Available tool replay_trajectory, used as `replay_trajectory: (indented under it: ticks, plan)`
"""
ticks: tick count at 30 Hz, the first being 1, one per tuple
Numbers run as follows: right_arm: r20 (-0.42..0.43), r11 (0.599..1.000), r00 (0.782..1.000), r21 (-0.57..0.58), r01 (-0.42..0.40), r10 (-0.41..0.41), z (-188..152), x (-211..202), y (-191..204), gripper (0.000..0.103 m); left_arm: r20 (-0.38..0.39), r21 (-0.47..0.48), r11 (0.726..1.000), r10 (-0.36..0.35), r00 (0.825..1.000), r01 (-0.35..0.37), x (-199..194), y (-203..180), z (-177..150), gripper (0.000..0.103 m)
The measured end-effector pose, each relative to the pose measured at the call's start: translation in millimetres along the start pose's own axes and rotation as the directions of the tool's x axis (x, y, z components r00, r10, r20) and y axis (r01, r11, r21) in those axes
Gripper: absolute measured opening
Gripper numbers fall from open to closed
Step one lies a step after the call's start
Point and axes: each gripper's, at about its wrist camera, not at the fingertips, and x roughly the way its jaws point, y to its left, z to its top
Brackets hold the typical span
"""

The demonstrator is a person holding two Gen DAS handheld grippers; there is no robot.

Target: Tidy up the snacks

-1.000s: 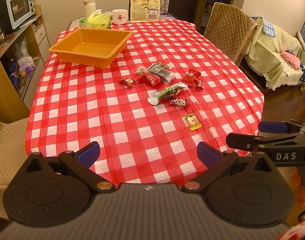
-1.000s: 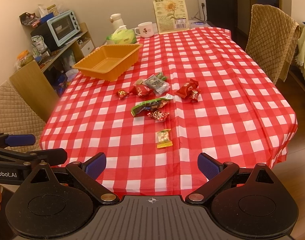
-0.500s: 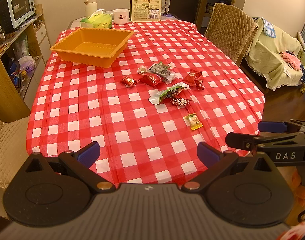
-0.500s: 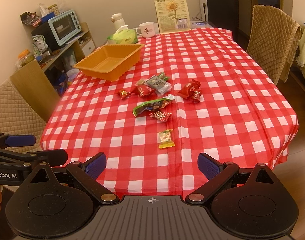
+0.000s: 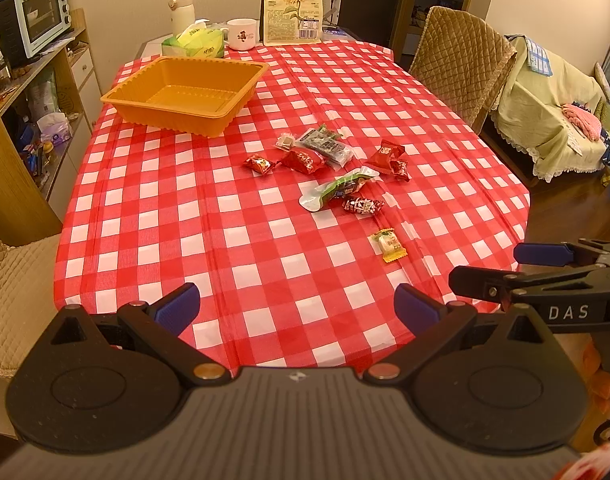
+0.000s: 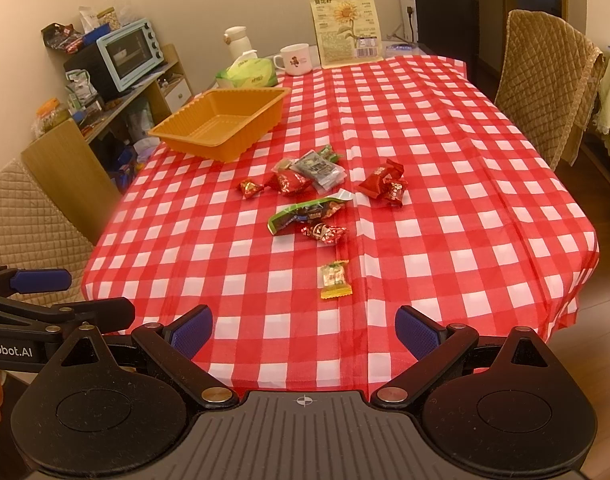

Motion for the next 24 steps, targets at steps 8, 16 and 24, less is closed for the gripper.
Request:
replay_trajectory:
  ticks: [8, 16, 24]
  plan:
    - [-0.002, 1.000, 1.000, 0.000, 0.000, 0.000, 0, 1, 0, 0.097, -0.002, -0.002, 1.000, -0.001, 1.000, 0.001, -1, 3, 2, 0.103]
    - [-0.001, 1.000, 1.000, 0.001, 0.000, 0.000, 1, 1, -2, 0.097, -0.002, -0.002, 1.000, 0.001, 1.000, -0.001, -1, 2, 1, 0.103]
    - [-0.003, 1.000, 1.000, -0.001, -0.001, 0.001, 0, 6, 7, 0.097, -0.004, -0.003, 1.000, 0.001, 1.000, -0.001, 0, 5, 4, 0.103]
